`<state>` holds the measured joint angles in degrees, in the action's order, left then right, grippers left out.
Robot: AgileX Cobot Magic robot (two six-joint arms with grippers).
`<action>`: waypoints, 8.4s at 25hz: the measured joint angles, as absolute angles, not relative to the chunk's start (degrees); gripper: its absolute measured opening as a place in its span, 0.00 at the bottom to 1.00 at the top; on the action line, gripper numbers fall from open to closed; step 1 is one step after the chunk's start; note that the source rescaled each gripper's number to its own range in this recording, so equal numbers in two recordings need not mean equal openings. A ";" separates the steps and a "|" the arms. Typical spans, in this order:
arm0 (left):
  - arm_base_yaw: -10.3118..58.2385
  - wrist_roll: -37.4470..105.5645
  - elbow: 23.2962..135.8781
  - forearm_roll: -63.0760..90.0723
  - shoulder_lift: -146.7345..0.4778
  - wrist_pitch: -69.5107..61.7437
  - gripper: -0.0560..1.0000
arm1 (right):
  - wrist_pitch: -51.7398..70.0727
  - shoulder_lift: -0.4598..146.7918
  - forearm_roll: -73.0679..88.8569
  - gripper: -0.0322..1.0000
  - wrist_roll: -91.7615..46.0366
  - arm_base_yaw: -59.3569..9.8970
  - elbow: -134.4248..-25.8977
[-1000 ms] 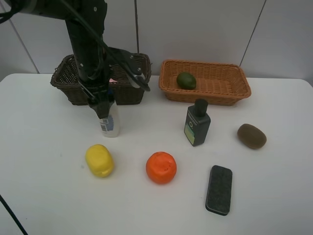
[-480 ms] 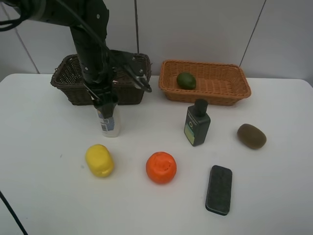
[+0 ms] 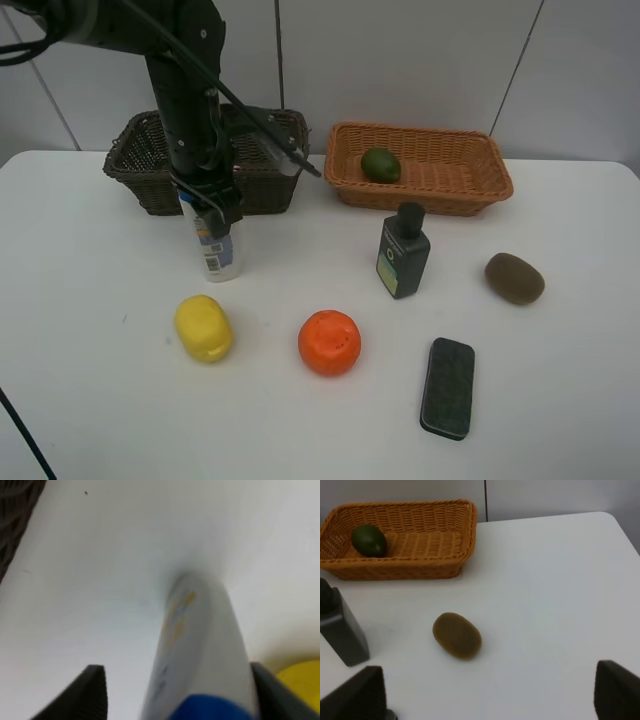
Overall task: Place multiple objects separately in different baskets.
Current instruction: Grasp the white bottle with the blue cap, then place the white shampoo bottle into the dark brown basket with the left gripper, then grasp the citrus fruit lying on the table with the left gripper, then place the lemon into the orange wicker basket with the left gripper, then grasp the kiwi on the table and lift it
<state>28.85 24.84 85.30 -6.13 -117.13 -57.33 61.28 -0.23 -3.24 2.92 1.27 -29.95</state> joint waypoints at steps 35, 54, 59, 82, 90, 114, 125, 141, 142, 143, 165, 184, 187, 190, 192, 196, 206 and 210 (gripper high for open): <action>19.18 11.42 109.82 -1.92 -125.84 -46.19 0.23 | 61.28 -0.23 -3.24 0.98 2.92 1.27 -29.95; 19.18 -4.58 121.43 7.00 -124.67 -68.73 1.00 | 61.28 -0.23 -3.24 0.98 2.92 1.27 -29.95; 20.21 -9.61 113.76 10.08 -119.11 -68.68 1.00 | 61.28 -0.23 -3.24 0.98 2.92 1.27 -29.95; 30.20 -40.16 52.53 10.73 -94.36 -49.58 1.00 | 61.28 -0.23 -3.24 0.98 2.92 1.27 -29.95; 30.20 -41.21 52.53 14.33 -102.33 -42.73 1.00 | 61.28 -0.23 -3.24 0.98 2.92 1.27 -29.95; 30.20 -38.99 52.58 13.17 -112.62 -40.38 0.58 | 61.28 -0.23 -3.24 0.98 2.92 1.27 -29.95; 30.20 -22.35 63.99 13.44 -105.92 -49.55 0.58 | 61.28 -0.23 -3.24 0.98 2.92 1.27 -29.95; 30.20 0.00 118.00 19.02 -131.84 -40.82 0.58 | 61.28 -0.23 -3.24 0.98 2.92 1.27 -29.95; 30.20 1.09 120.96 19.02 -134.33 -40.65 0.59 | 61.28 -0.23 -3.24 0.98 2.92 1.27 -29.95; 30.20 2.06 123.70 19.02 -137.05 -40.50 0.64 | 61.28 -0.23 -3.24 0.98 2.92 1.27 -29.95; 30.20 1.33 131.42 15.16 -130.17 -68.77 0.98 | 61.28 -0.23 -3.24 0.98 2.92 1.27 -29.95; 12.91 -9.81 70.59 2.51 -75.05 -68.72 0.98 | 61.28 -0.23 -3.24 0.98 2.92 1.27 -29.95; 10.58 -8.76 62.08 2.35 -65.31 -68.72 0.98 | 61.28 -0.23 -3.24 0.98 2.92 1.27 -29.95; 10.21 -6.71 55.23 2.41 -55.48 -68.78 0.98 | 61.28 -0.23 -3.24 0.98 2.92 1.27 -29.95; 10.21 -5.41 51.62 2.41 -48.96 -68.83 0.98 | 61.28 -0.23 -3.24 0.98 2.92 1.27 -29.95; 10.21 -3.61 45.90 2.41 -35.95 -68.92 0.98 | 61.28 -0.23 -3.24 0.98 2.92 1.27 -29.95; 10.21 3.29 35.42 2.52 -10.40 -67.88 0.98 | 61.28 -0.23 -3.24 0.98 2.92 1.27 -29.95; 10.21 4.22 31.66 2.63 -3.68 -64.89 0.98 | 61.28 -0.23 -3.24 0.98 2.92 1.27 -29.95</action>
<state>10.21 4.22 31.66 2.63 -3.68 -64.89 61.28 -0.23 -3.24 2.92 1.27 -29.95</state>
